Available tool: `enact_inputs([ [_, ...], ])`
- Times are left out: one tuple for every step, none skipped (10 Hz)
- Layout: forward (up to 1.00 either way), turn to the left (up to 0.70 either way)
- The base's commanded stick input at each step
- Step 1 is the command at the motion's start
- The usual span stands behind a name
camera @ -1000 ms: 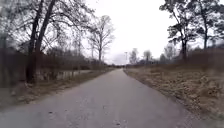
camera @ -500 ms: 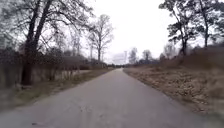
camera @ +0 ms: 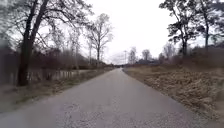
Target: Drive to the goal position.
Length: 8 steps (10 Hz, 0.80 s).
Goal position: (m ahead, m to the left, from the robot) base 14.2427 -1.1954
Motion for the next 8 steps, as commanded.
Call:
enact_inputs([
  [0.70,0.00],
  [0.70,0.00],
  [0.70,0.00],
  [0.70,0.00],
  [0.70,0.00],
  [0.70,0.00],
  [0.70,0.00],
  [0.70,0.00],
])
